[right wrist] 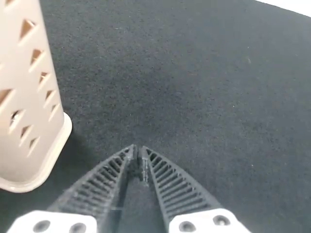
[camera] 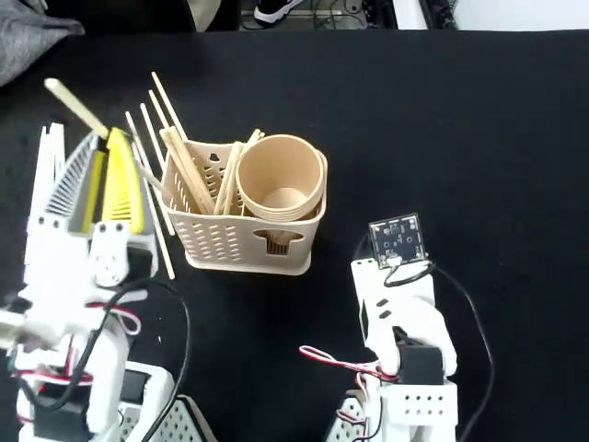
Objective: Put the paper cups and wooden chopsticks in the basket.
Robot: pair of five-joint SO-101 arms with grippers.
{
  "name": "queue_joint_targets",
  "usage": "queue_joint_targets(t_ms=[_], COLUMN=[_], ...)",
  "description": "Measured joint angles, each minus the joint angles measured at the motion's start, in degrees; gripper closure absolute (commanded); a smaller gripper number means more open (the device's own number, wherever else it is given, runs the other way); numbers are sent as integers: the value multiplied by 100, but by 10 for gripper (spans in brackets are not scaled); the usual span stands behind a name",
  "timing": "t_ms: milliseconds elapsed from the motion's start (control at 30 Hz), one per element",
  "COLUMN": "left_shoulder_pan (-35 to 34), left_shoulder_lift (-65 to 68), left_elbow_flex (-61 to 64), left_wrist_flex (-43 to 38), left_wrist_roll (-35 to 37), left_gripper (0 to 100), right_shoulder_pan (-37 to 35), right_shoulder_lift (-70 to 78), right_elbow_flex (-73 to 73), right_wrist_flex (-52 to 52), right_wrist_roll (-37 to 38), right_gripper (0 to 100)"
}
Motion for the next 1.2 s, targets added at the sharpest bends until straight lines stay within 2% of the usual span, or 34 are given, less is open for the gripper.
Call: queue_joint_targets(t_ms=[300,433,533,600,700,867,1000,1200], left_shoulder_pan=[334,334,334,334,-132,-932,-1442,-2655], left_shoulder_lift=[9,0,-26,9,35,615,1477,3218], left_elbow_flex=[730,782,782,782,624,-211,-1196,-2523], left_wrist_flex=[0,0,273,484,703,1398,2215,3508], left_wrist_roll=[26,26,79,396,721,826,844,642], left_gripper=[966,844,834,833,831,830,830,830], right_shoulder_pan=[0,0,0,0,0,-9,-9,-9], right_shoulder_lift=[0,0,0,0,0,0,0,0], right_elbow_flex=[0,0,0,0,0,0,0,0], right_wrist_flex=[0,0,0,0,0,0,0,0], right_wrist_roll=[0,0,0,0,0,0,0,0], right_gripper=[987,987,987,987,987,987,987,987])
